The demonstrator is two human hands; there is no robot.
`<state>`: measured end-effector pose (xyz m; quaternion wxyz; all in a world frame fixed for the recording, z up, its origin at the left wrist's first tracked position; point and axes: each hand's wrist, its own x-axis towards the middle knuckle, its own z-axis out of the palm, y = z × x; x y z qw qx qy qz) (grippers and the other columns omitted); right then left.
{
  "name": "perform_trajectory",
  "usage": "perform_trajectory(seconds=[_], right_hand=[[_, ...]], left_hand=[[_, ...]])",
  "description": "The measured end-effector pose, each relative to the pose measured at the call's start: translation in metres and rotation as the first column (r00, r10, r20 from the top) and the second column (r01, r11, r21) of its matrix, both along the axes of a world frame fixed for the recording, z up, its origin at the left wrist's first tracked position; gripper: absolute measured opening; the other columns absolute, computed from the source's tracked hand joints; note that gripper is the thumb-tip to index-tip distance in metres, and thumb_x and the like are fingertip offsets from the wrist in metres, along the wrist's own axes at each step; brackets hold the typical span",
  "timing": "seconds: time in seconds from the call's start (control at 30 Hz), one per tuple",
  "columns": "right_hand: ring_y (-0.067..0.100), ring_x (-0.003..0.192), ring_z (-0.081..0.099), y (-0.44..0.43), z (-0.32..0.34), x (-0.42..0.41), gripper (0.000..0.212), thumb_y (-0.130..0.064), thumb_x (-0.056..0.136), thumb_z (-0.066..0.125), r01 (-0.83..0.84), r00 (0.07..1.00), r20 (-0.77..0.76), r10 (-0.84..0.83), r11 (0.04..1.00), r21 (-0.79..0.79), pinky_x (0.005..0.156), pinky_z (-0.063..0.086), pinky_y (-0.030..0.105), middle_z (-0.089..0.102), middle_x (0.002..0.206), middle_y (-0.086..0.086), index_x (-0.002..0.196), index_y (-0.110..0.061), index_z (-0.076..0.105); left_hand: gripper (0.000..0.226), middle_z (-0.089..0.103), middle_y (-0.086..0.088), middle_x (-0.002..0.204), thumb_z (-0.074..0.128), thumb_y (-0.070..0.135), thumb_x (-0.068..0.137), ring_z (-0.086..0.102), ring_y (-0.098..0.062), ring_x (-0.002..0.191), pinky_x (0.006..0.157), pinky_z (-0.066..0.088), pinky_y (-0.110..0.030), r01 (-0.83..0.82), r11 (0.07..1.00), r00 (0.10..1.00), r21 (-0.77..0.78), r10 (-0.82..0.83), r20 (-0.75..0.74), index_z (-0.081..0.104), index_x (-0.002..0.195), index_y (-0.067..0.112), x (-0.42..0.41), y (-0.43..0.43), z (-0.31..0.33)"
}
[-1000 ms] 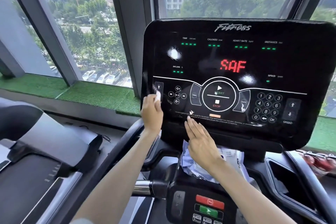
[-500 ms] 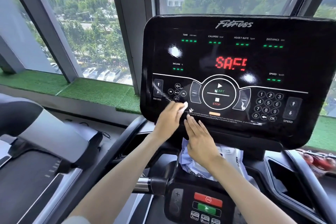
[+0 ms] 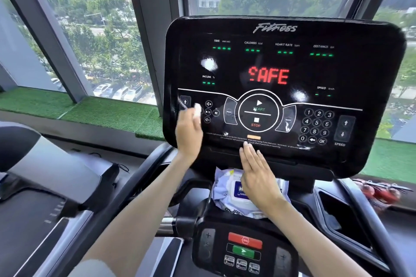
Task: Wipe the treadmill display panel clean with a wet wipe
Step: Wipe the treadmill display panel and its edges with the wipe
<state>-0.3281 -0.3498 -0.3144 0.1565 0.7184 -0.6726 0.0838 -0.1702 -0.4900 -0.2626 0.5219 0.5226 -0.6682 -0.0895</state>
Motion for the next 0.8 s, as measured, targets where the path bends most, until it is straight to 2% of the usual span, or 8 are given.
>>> perform_trajectory(seconds=[0.1,0.23,0.33,0.4,0.53,0.6,0.7,0.8], right_hand=[[0.033,0.133,0.037,0.0,-0.001,0.002,0.06,-0.015,0.082,0.022,-0.007,0.999,0.044,0.007,1.0,-0.001,0.107,0.022,0.046,0.038,0.143,0.025,0.133,0.011,0.04],[0.032,0.132,0.04,0.0,0.002,0.002,0.059,-0.015,0.081,0.024,-0.01,0.999,0.051,0.011,1.0,-0.017,0.109,0.034,0.044,0.041,0.141,0.026,0.129,0.01,0.047],[0.032,0.13,0.043,0.0,0.004,0.003,0.053,-0.009,0.077,0.052,-0.016,0.996,0.082,0.02,0.999,-0.045,0.105,0.038,0.045,0.043,0.139,0.025,0.127,0.009,0.05],[0.034,0.127,0.046,-0.001,0.006,0.005,0.06,-0.005,0.067,0.067,-0.012,0.994,0.104,0.017,0.999,-0.046,0.102,0.041,0.048,0.045,0.137,0.026,0.124,0.01,0.053],[0.033,0.125,0.048,-0.001,0.006,0.004,0.062,-0.005,0.063,0.071,-0.024,0.996,0.088,0.03,0.997,-0.067,0.1,0.043,0.048,0.048,0.134,0.027,0.121,0.01,0.055],[0.033,0.126,0.047,-0.001,0.005,0.004,0.063,-0.005,0.063,0.071,-0.017,0.996,0.088,0.023,0.998,-0.068,0.1,0.043,0.048,0.047,0.135,0.026,0.122,0.01,0.054],[0.033,0.125,0.048,0.0,0.005,0.004,0.064,-0.005,0.062,0.071,-0.012,0.996,0.09,0.018,0.998,-0.07,0.1,0.043,0.048,0.047,0.135,0.026,0.122,0.01,0.055],[0.033,0.124,0.049,0.0,0.006,0.004,0.064,-0.005,0.061,0.072,-0.015,0.995,0.094,0.022,0.997,-0.075,0.1,0.042,0.048,0.048,0.134,0.026,0.121,0.01,0.055]], left_hand=[[0.015,0.055,-0.012,0.096,0.045,0.004,0.094,0.055,-0.026,0.084,0.075,0.049,-0.034,0.07,0.998,0.996,0.004,-0.07,0.064,0.055,0.105,0.003,-0.008,0.007,-0.003],[0.029,0.057,-0.003,0.101,0.036,0.011,0.095,0.054,-0.02,0.092,0.077,0.051,-0.03,0.574,0.816,0.586,-0.069,-0.351,0.73,0.052,0.119,0.016,-0.013,0.009,-0.022],[0.019,0.055,-0.009,0.096,0.045,0.006,0.094,0.055,-0.023,0.085,0.074,0.047,-0.03,0.278,0.955,0.913,-0.099,-0.231,0.337,0.057,0.108,0.006,-0.009,-0.002,0.002],[0.02,0.055,-0.009,0.096,0.049,0.001,0.091,0.053,-0.022,0.084,0.072,0.049,-0.037,0.263,0.962,0.926,-0.07,-0.231,0.298,0.056,0.11,0.005,-0.014,0.006,0.002],[0.045,0.054,0.0,0.096,0.06,-0.004,0.081,0.048,-0.01,0.087,0.061,0.054,-0.025,0.627,0.775,0.539,-0.083,-0.354,0.764,0.051,0.119,0.019,-0.014,0.009,-0.013],[0.033,0.056,-0.005,0.097,0.053,-0.002,0.088,0.049,-0.012,0.085,0.07,0.051,-0.024,0.485,0.864,0.734,-0.138,-0.316,0.602,0.053,0.118,0.012,-0.014,-0.003,0.006],[0.019,0.052,-0.009,0.098,0.046,0.002,0.093,0.047,-0.014,0.079,0.073,0.048,-0.032,0.068,0.998,0.997,-0.015,-0.068,-0.028,0.056,0.109,0.001,-0.022,-0.004,0.031],[0.027,0.049,-0.008,0.1,0.047,0.0,0.091,0.049,-0.016,0.085,0.075,0.049,-0.032,0.343,0.937,0.902,-0.062,-0.31,0.302,0.052,0.117,0.003,-0.033,0.014,0.015]])
